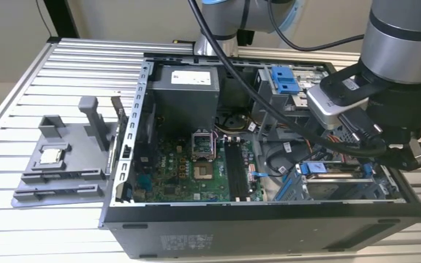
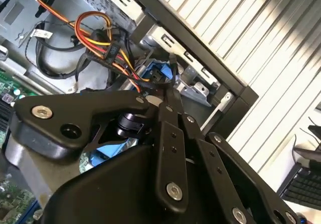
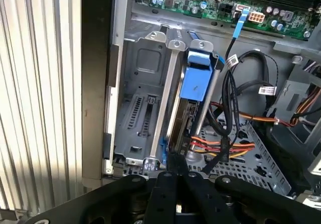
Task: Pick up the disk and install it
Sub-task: 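Insert the second disk wire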
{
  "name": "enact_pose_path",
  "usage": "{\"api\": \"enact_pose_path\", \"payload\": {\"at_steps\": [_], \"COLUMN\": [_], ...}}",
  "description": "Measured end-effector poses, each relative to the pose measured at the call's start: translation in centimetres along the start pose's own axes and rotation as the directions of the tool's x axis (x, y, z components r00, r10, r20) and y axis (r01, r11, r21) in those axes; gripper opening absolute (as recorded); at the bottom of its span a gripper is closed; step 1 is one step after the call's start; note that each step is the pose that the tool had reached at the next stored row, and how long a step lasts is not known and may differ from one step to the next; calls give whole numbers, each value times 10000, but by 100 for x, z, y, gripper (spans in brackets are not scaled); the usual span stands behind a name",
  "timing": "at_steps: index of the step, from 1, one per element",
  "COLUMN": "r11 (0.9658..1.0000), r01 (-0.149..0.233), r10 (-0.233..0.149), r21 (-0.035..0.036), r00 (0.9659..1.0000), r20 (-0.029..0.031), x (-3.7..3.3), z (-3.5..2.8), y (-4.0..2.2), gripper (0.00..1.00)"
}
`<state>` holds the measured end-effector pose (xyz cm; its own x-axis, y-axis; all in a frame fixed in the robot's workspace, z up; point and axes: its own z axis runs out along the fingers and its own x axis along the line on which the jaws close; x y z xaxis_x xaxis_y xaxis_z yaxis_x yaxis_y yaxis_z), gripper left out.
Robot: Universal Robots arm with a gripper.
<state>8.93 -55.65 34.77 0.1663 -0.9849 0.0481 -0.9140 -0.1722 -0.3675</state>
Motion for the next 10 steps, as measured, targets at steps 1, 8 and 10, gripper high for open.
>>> {"api": "enact_pose_path", "payload": {"at_steps": [1, 8, 10], "r11": [10000, 10000, 10000], "r01": [22, 48, 49], "r10": [-22, -48, -49], "r21": [-10, -22, -22], "r00": [10000, 9999, 9999], "r20": [-57, -121, -123], "x": [0, 0, 0], "z": [1, 0, 0], "y": [1, 1, 1], "gripper": [0, 0, 0]}}
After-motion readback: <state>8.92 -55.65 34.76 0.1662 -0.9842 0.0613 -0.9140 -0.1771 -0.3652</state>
